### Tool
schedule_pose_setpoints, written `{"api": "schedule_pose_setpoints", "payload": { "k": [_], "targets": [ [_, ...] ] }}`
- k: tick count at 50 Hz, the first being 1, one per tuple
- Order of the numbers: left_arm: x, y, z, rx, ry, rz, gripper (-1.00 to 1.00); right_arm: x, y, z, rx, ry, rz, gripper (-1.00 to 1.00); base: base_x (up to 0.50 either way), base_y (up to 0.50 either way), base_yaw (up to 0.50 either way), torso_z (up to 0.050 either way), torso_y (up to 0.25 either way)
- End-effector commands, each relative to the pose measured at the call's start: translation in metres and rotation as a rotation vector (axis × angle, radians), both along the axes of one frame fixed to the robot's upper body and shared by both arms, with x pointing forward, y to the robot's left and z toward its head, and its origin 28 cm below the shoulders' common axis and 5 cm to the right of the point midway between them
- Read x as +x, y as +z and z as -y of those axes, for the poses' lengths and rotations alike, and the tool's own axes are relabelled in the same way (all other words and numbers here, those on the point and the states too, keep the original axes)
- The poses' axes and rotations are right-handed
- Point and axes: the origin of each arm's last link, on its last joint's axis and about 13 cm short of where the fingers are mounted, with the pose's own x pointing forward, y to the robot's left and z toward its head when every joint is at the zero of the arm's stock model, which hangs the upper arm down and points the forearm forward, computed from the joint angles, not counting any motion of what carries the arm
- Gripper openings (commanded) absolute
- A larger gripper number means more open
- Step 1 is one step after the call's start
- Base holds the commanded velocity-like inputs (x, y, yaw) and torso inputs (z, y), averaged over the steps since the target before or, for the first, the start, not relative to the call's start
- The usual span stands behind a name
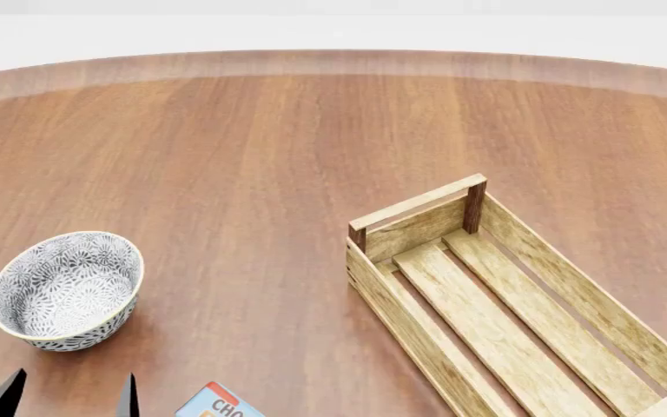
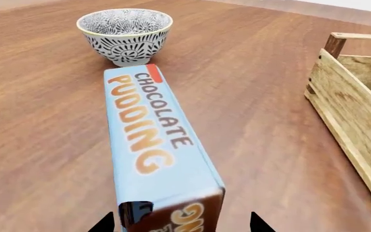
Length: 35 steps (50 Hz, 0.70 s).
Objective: Pick up the chocolate pudding and put it in the tray.
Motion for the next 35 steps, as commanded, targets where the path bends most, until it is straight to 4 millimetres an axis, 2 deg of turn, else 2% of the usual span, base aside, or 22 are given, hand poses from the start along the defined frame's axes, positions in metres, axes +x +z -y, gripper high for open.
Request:
{"api": "schedule_pose_setpoints", "payload": {
  "k": [1,35],
  "targets": [
    [0.0000,-0.0004,0.0005,0.001,-0.001,0.000,1.00,0.0034,-0.0038,-0.0007,0.000,-0.003,-0.012,1.00,0.00,0.00,0.00,0.000,0.000],
    [-0.0004,-0.0005,0.0010,0.003,-0.002,0.001,1.00,0.0056,-0.0035,-0.0072,0.002,0.019,-0.008,1.00,0.00,0.00,0.00,0.000,0.000]
  ]
}}
